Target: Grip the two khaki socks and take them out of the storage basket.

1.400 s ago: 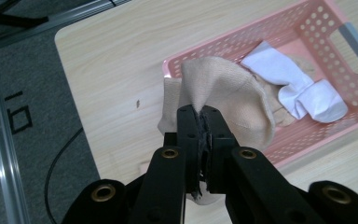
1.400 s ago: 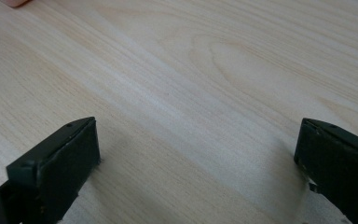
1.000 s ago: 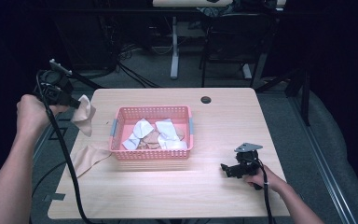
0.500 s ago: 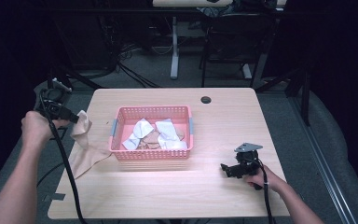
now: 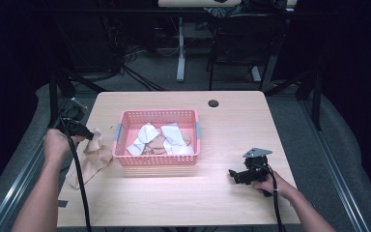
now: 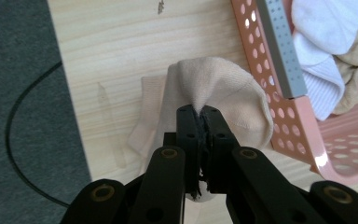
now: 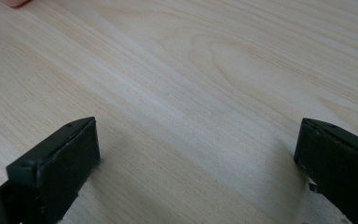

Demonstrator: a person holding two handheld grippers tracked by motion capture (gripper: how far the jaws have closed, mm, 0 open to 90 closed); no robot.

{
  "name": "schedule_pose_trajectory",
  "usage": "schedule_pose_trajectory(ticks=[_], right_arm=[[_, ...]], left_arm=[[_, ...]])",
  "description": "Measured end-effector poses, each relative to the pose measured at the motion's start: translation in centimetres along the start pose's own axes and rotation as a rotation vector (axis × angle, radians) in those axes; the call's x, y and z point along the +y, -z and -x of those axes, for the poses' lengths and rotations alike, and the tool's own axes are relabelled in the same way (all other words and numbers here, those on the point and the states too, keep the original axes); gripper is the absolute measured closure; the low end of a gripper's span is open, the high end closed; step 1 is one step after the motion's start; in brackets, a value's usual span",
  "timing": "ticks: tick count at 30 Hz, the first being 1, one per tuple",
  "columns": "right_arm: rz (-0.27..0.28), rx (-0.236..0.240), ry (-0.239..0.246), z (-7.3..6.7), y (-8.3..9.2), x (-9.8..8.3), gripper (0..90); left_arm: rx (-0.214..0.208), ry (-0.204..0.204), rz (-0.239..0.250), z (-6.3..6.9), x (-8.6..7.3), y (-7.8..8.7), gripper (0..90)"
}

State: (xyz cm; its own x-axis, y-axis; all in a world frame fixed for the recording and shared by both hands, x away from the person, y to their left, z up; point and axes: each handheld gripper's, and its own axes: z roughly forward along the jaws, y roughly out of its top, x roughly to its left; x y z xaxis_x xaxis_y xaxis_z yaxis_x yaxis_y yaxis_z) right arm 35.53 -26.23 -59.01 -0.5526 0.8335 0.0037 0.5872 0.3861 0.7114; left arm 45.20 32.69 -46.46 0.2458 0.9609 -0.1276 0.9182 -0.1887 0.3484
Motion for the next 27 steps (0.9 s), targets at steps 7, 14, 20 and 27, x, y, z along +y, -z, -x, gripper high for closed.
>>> schedule_pose_trajectory(ticks=[7, 14, 20, 27], right_arm=[[0.001, -0.002, -0.002, 0.0, 0.0, 0.0, 0.0], [0.002, -0.002, -0.001, 0.0, 0.0, 0.0, 0.0], [0.001, 0.001, 0.001, 0.0, 0.0, 0.0, 0.0], [-0.001, -0.002, -0.002, 0.0, 0.0, 0.0, 0.0]], left_arm=[[-0.036, 0.079, -0.047, -0.9, -0.6, -4.1, 84.0], [-0.01, 0.098, -0.015, -0.8, -0.9, -4.0, 49.7], [0.027, 0.1, 0.044, -1.2, -2.4, -1.8, 15.5], [0.043, 0.072, 0.062, -0.9, -5.7, -0.4, 0.0]])
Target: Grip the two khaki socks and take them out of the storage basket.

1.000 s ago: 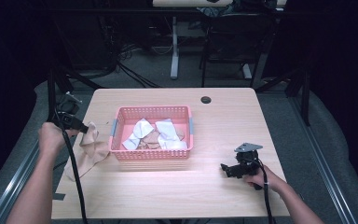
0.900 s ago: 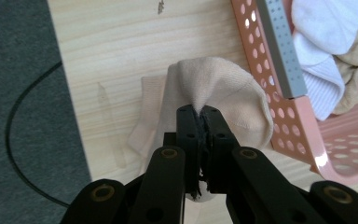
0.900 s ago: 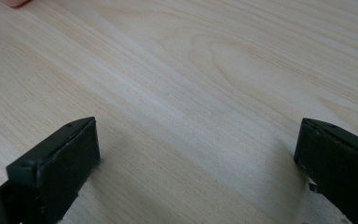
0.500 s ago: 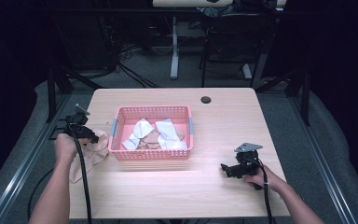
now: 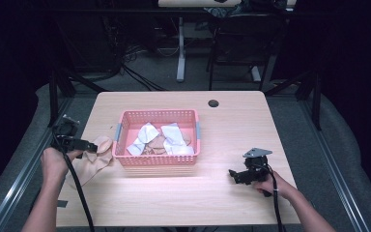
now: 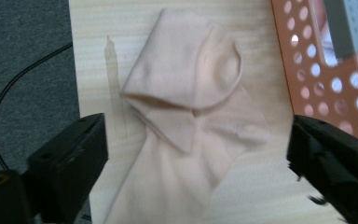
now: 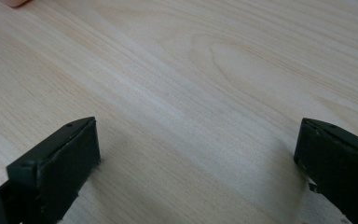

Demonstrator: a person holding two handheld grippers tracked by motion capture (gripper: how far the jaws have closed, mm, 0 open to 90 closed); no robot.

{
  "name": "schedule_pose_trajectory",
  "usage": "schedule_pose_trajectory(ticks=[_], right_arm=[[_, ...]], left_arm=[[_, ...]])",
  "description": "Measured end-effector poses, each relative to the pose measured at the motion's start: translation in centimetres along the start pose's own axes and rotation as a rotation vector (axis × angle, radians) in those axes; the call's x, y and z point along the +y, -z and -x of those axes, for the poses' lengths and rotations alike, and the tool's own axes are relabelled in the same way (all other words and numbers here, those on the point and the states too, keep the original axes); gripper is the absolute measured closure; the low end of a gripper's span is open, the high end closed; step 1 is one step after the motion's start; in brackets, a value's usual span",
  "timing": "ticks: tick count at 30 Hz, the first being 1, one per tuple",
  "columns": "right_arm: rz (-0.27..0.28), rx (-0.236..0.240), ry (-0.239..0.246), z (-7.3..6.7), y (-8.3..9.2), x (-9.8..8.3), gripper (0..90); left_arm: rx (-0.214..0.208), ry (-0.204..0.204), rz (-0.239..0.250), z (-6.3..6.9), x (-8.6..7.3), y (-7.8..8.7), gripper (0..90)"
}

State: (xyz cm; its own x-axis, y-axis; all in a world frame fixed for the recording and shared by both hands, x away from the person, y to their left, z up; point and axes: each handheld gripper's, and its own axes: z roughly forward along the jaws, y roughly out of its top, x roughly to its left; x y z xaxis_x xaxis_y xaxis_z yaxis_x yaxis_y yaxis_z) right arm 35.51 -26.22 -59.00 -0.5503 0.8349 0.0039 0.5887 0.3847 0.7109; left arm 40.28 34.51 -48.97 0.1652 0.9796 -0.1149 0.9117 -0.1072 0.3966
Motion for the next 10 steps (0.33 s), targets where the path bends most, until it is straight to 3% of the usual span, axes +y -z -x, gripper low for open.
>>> schedule_pose_trajectory(ticks=[7, 10], right_arm=[[0.0, -0.002, 0.001, 0.0, 0.0, 0.0, 0.0], [-0.001, -0.003, 0.001, 0.0, 0.0, 0.0, 0.0]], left_arm=[[-0.021, -0.001, 0.066, 0.3, -4.0, 0.5, 0.0], [-0.016, -0.005, 0.07, 0.5, -5.6, 0.2, 0.0]])
